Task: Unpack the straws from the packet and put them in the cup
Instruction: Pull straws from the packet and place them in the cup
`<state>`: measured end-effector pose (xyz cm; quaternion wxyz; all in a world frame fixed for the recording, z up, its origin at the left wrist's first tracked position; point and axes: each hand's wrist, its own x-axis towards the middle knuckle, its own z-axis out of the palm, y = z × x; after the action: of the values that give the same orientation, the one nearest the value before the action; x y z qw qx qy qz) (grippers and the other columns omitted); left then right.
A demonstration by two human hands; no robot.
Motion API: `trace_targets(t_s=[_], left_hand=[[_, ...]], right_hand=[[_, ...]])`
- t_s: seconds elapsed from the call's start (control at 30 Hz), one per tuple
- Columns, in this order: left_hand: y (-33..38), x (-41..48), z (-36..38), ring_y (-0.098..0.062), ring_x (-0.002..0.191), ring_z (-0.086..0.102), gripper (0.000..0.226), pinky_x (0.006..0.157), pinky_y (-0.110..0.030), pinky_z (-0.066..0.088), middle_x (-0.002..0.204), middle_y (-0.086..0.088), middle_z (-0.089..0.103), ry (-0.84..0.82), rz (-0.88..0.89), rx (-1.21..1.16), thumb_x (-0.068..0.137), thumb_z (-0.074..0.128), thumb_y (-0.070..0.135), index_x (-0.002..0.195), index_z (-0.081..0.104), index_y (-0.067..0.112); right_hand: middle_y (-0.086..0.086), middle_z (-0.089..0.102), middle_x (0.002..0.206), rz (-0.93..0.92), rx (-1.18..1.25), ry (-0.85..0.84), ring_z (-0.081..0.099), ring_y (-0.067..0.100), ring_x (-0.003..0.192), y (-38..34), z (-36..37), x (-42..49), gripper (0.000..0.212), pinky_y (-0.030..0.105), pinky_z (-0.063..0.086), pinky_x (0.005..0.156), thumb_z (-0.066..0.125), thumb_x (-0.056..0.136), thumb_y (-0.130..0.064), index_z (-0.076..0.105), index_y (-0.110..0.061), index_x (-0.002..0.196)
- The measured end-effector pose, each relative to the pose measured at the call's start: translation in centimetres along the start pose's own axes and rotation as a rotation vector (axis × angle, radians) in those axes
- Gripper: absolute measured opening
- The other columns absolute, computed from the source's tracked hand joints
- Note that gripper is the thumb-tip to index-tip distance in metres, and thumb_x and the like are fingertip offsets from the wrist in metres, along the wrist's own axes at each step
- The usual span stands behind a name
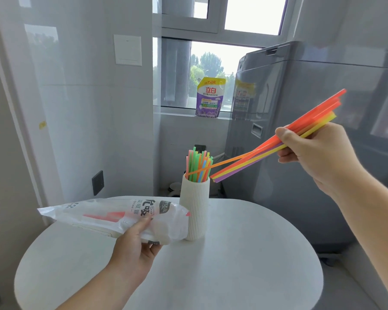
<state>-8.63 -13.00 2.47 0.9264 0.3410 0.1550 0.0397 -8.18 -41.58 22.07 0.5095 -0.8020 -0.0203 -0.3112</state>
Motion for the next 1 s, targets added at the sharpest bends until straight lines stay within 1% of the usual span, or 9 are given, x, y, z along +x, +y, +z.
trace_targets(t_s=[0.17,0.33,0.47,0.53,0.63,0.7,0.77,0.9,1.0], left_hand=[[-0.9,-0.1,0.4,-0.021,0.091,0.072,0.035,0.051,-0.027,0.06,0.113,-0.007,0.077,-0.016,-0.008,0.021,0.096,0.065,0.008,0.131,0.066,0.01],[-1.2,-0.1,0.4,-0.019,0.084,0.071,0.036,0.046,-0.025,0.056,0.124,-0.012,0.074,-0.008,-0.018,0.047,0.096,0.065,0.01,0.133,0.066,0.008],[-1.4,0.0,0.4,-0.022,0.089,0.071,0.036,0.047,-0.026,0.058,0.114,-0.009,0.076,-0.014,-0.019,0.054,0.096,0.066,0.009,0.132,0.066,0.008],[-1.4,-0.1,0.4,-0.022,0.089,0.071,0.038,0.047,-0.027,0.058,0.113,-0.008,0.076,-0.016,-0.018,0.054,0.095,0.066,0.01,0.133,0.065,0.009],[-1.4,0.0,0.4,-0.021,0.089,0.071,0.036,0.048,-0.027,0.059,0.11,-0.007,0.077,-0.022,-0.022,0.058,0.096,0.066,0.009,0.131,0.066,0.01],[-1.4,-0.1,0.5,-0.021,0.089,0.072,0.032,0.049,-0.027,0.06,0.105,-0.006,0.079,-0.029,-0.03,0.062,0.096,0.066,0.009,0.127,0.068,0.01],[-1.3,-0.1,0.5,-0.021,0.088,0.072,0.029,0.05,-0.027,0.06,0.107,-0.007,0.079,-0.031,-0.034,0.067,0.095,0.066,0.009,0.125,0.069,0.01],[-1.2,-0.1,0.4,-0.02,0.087,0.072,0.031,0.049,-0.027,0.059,0.103,-0.006,0.078,-0.026,-0.028,0.068,0.096,0.066,0.009,0.127,0.068,0.01],[-1.1,0.0,0.3,-0.021,0.088,0.071,0.034,0.049,-0.027,0.059,0.104,-0.006,0.078,-0.027,-0.026,0.063,0.095,0.066,0.009,0.129,0.067,0.01]], right_hand=[[0.007,0.075,0.072,-0.029,-0.037,-0.014,0.075,0.019,0.059,-1.0,-1.1,0.0,0.013,0.028,0.063,0.06,0.072,0.091,-0.024,0.072,-0.016,0.081],[0.007,0.075,0.07,-0.031,-0.101,-0.034,0.074,0.016,0.055,-1.8,-0.9,0.3,0.016,0.029,0.063,0.061,0.072,0.091,-0.025,0.073,-0.011,0.084],[0.004,0.074,0.068,-0.063,-0.144,-0.047,0.073,0.013,0.052,-2.7,0.1,0.4,0.016,0.019,0.06,0.052,0.071,0.092,-0.025,0.071,-0.011,0.085],[0.002,0.074,0.068,-0.084,-0.171,-0.047,0.073,0.013,0.052,-3.3,0.8,0.5,0.015,0.022,0.061,0.055,0.07,0.092,-0.026,0.069,-0.014,0.083],[0.003,0.074,0.067,-0.096,-0.191,-0.054,0.073,0.014,0.051,-4.1,2.1,0.9,0.018,0.034,0.065,0.063,0.07,0.092,-0.029,0.07,-0.013,0.086],[0.003,0.074,0.067,-0.106,-0.204,-0.067,0.073,0.015,0.052,-4.5,3.0,1.1,0.018,0.037,0.065,0.064,0.07,0.093,-0.031,0.069,-0.014,0.085],[0.002,0.073,0.068,-0.121,-0.209,-0.076,0.073,0.015,0.053,-4.9,3.9,1.1,0.018,0.036,0.065,0.063,0.069,0.093,-0.031,0.067,-0.017,0.083],[-0.003,0.071,0.072,-0.143,-0.213,-0.096,0.072,0.015,0.057,-5.2,5.4,1.1,0.018,0.024,0.061,0.057,0.068,0.094,-0.032,0.067,-0.014,0.095],[-0.003,0.071,0.076,-0.142,-0.24,-0.122,0.073,0.016,0.058,-5.1,6.3,1.2,0.021,0.026,0.062,0.058,0.067,0.094,-0.034,0.067,-0.014,0.098]])
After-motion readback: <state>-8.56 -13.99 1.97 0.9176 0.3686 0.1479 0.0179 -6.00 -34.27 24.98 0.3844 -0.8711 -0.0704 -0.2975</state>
